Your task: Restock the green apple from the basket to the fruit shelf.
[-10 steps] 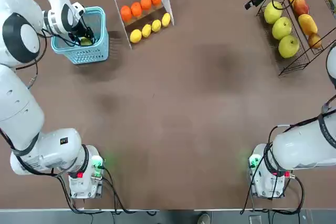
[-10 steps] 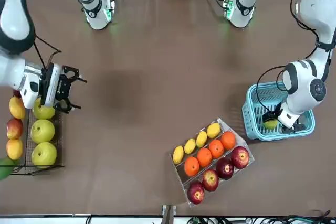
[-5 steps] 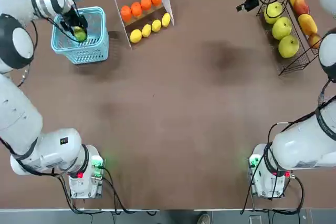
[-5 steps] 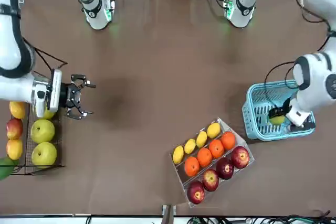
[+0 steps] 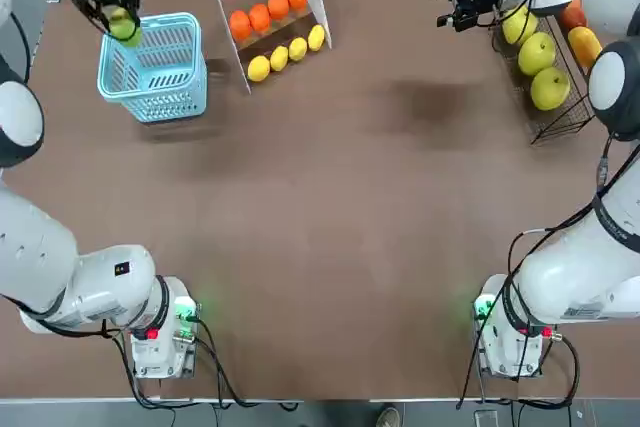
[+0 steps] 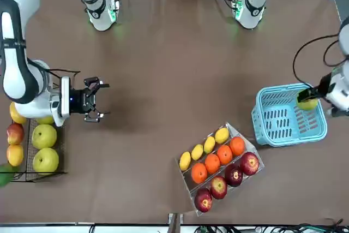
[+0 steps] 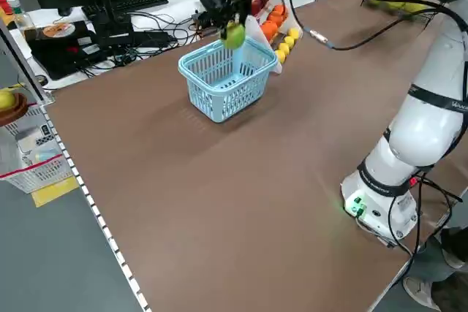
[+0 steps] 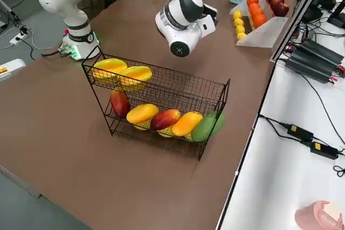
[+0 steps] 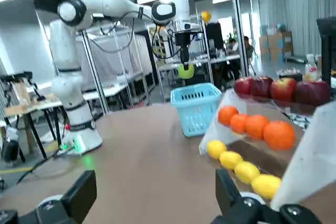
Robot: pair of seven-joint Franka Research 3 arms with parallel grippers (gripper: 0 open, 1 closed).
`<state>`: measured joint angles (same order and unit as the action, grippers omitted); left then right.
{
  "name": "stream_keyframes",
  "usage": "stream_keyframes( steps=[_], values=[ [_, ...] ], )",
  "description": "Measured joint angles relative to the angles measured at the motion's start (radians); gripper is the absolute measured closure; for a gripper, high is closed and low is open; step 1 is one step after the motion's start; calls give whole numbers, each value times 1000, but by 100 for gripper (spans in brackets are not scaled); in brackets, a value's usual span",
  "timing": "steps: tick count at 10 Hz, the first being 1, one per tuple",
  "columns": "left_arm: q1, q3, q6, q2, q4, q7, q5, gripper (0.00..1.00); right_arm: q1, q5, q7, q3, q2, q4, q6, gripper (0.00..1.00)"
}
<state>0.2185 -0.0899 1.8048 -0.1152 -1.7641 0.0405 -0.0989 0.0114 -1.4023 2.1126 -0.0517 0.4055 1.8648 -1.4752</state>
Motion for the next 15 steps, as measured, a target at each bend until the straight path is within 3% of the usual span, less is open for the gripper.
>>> stream_keyframes(
  steps=[1,4,9,11,15],
  values=[
    [-2,-16,-14,12,12,41,-90,13,0,-10,10,0,2,3,7,0],
    [-19,-162,3,-5,55,271,-271,13,-28,-132,84,11,62,21,69,0],
    [-58,-422,322,-78,70,550,-391,13,-95,-233,105,15,89,17,51,2],
    [-172,-442,408,-158,118,655,-395,13,-123,-291,105,14,89,16,54,2],
    [-450,-441,689,-335,211,858,-336,13,-324,-478,120,-57,148,22,35,2]
  ],
)
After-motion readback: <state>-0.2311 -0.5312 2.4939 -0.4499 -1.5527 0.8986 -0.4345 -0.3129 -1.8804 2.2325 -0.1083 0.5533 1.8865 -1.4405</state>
